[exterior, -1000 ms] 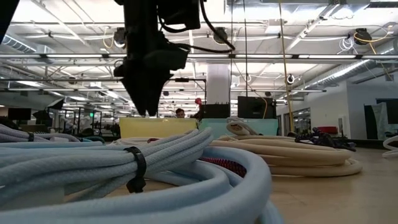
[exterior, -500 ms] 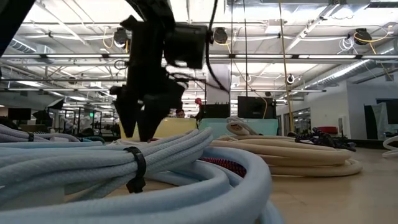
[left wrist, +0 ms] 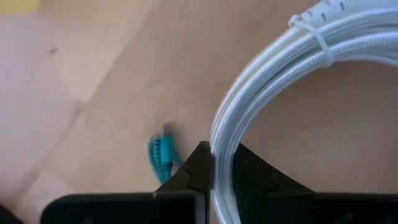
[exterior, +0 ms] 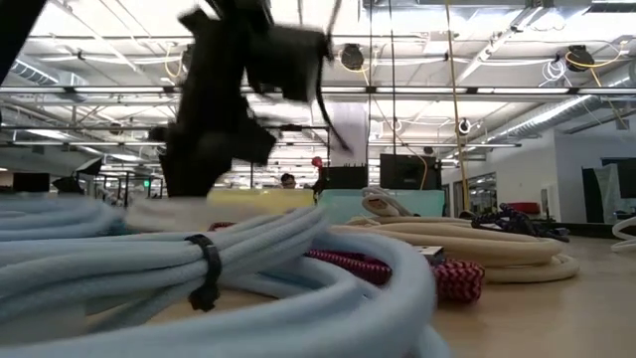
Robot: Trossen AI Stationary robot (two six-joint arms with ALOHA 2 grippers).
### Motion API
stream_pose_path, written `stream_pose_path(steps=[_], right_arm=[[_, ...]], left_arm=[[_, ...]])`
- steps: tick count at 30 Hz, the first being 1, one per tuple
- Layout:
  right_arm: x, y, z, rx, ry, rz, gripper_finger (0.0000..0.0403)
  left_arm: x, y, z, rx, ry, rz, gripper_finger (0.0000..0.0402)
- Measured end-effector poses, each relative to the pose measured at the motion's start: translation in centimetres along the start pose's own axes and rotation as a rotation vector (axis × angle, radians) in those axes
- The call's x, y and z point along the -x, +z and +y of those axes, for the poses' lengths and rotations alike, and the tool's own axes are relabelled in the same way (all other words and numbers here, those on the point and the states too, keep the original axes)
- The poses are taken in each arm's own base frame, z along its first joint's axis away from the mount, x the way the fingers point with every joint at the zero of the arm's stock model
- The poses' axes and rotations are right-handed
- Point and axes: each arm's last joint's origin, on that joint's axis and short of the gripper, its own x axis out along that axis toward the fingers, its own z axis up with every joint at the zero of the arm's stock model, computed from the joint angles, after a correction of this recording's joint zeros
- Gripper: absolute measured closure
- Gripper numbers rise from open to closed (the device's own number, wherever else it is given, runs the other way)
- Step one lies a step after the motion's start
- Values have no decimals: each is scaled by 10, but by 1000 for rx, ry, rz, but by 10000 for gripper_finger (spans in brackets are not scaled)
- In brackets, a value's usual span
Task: Pick and place USB-C Cables
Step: Put the large white charger cable into the yellow bin
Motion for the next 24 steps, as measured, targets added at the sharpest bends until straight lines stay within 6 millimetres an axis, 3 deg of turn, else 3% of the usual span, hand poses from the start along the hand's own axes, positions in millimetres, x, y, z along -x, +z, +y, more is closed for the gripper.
stream_pose_path(steps=[7,11,16,20,24], right_arm=[[-9,-7,-3,1,-13,-24,204],[-23,-20,-10,-52,5,-57,204],[-37,-39,-13,-111,48,-102,204],[-41,-44,-9,-127,93,-129,204],[-41,-46,-2,-127,123,-125,204]], left_arm=[[81,-18,52,184,-49,-316,366],[106,-4,96,354,-39,-483,366],[102,42,150,473,-25,-515,366],[83,84,180,524,-95,-491,366],[54,110,195,555,-96,-401,366]])
